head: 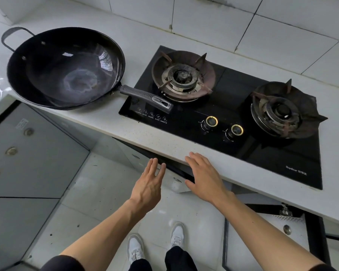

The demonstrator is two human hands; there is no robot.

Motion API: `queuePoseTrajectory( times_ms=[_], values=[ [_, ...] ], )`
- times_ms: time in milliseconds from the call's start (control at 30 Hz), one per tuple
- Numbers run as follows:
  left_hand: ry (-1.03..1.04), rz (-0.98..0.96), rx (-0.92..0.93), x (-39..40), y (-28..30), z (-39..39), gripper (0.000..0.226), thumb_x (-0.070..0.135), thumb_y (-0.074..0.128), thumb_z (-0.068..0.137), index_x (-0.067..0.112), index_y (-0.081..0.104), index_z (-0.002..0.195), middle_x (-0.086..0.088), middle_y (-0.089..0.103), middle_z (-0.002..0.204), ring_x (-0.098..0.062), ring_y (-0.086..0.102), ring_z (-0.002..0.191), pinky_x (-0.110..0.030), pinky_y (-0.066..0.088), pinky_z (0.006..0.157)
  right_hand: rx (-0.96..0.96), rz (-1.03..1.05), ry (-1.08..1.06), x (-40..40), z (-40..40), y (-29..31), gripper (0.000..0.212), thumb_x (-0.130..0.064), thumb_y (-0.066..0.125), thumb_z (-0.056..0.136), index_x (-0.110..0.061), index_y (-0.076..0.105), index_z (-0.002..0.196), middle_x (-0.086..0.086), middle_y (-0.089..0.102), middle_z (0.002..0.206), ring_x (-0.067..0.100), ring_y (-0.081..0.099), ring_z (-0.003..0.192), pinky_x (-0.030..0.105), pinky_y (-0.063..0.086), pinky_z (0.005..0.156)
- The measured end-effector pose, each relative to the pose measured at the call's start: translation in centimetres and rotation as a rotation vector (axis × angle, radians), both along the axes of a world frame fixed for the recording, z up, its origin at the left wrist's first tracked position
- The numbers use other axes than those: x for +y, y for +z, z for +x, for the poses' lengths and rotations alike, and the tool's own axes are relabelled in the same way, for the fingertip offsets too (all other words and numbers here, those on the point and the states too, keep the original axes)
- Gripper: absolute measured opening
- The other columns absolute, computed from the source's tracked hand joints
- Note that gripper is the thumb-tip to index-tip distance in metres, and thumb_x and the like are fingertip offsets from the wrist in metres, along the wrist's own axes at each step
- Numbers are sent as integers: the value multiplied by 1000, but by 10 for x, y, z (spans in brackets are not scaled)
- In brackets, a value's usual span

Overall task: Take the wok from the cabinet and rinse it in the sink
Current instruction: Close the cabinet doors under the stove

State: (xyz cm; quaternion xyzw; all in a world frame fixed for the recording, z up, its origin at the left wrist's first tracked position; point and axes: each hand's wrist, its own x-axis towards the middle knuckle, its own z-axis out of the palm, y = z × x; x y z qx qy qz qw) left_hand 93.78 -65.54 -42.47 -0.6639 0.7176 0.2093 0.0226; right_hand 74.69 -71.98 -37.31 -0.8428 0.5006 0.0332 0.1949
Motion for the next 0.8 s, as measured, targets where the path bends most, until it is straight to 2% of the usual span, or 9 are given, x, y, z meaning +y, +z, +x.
queuePoseTrajectory(
  times_ms=[100, 200, 267, 367, 467, 667, 800],
  values=[
    [19, -15, 12, 3, -5, 2, 82, -4, 35, 86, 17, -1, 156, -14, -12, 163, -31, -14, 150, -38, 12, 123, -7, -1, -10, 0, 1, 0, 74, -37, 63, 89, -18, 25, 150, -1, 20, 159, 17, 12, 147, 28, 17, 116],
    [47, -44, 6, 5, -8, -2, 82, -4, 43, 82, 13, 11, 156, -17, 6, 161, -36, 8, 150, -38, 16, 119, -9, 0, -18, 0, 2, -1, 73, -37, 64, 89, -18, 26, 149, -1, 20, 158, 17, 12, 147, 27, 17, 116],
    [51, -71, -9, 2, -8, -8, 82, -1, 47, 79, 10, 16, 155, -17, 15, 159, -36, 14, 149, -39, 15, 119, -6, -3, -19, 0, 2, -1, 73, -37, 64, 89, -17, 26, 148, 0, 20, 158, 17, 13, 146, 28, 19, 116],
    [63, -21, -20, -5, -7, -15, 84, 8, 46, 84, 11, 3, 156, -12, 3, 163, -32, -4, 151, -38, 1, 121, -5, -12, -23, 0, 3, -1, 72, -36, 64, 88, -17, 27, 148, 0, 22, 157, 17, 14, 146, 30, 23, 115],
    [69, 54, -40, -9, -12, -17, 86, 14, 42, 87, 13, -11, 155, -9, -16, 163, -28, -21, 148, -41, -2, 124, -4, -14, -33, 1, 4, -1, 72, -37, 63, 88, -18, 27, 147, 0, 21, 157, 17, 14, 146, 29, 23, 115],
    [89, 125, -22, -3, -16, -21, 92, 16, 44, 90, 20, -26, 150, -5, -40, 153, -30, -31, 143, -42, -5, 120, -6, -15, -34, 0, 3, 0, 72, -38, 62, 88, -19, 27, 147, -1, 21, 157, 16, 15, 145, 28, 26, 114],
    [96, 140, -33, -6, -16, -25, 96, 14, 44, 88, 26, -31, 148, -5, -44, 150, -30, -34, 141, -43, -3, 120, -12, -5, -36, 0, 2, 0, 72, -37, 63, 87, -18, 28, 147, -1, 22, 156, 17, 16, 145, 30, 29, 113]
  ],
)
